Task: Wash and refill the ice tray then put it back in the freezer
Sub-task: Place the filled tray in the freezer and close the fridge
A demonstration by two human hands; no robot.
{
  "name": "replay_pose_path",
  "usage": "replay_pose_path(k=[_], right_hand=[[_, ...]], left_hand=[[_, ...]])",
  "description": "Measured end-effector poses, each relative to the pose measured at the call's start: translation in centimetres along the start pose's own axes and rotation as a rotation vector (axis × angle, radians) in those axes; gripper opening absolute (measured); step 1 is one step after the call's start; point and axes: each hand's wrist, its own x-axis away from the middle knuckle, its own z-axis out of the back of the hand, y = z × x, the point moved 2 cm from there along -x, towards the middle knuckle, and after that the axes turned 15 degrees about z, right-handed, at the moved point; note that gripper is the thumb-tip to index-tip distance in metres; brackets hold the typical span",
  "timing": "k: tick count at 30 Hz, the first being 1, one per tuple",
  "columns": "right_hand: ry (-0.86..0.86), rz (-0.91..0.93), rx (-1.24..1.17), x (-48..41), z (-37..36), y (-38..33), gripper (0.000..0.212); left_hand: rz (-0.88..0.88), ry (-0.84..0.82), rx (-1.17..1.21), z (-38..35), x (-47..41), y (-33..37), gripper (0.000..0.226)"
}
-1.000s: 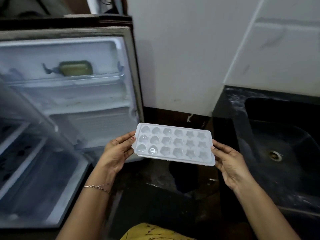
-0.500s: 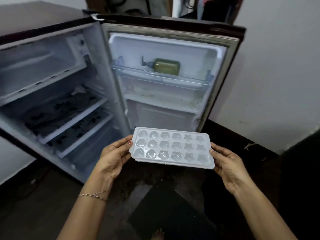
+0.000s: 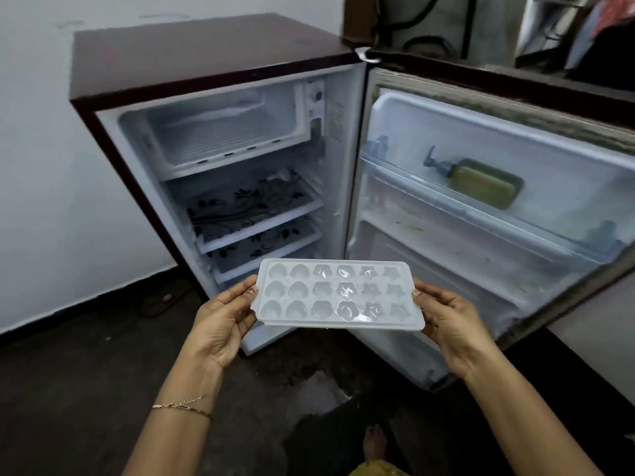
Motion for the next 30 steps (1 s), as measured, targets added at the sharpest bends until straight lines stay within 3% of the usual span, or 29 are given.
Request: replay_pose_path(k=[13, 19, 30], right_hand=[[-0.363, 0.02, 0.048, -12.8, -7.1, -3.5, 0.012], [-0.493, 0.049, 0.043, -16.9, -10.5, -5.1, 0.021], [-0.544, 0.078, -0.012, -24.1, -19.6, -7.4, 0.031]], left_hand=[[-0.231, 0.26, 0.264, -1.6, -1.7, 3.2, 0.024], [-0.278, 0.338, 0.284, -2.4, -3.2, 5.4, 0.024], [-0.37, 0.396, 0.26, -3.7, -7.2, 14.5, 0.025]])
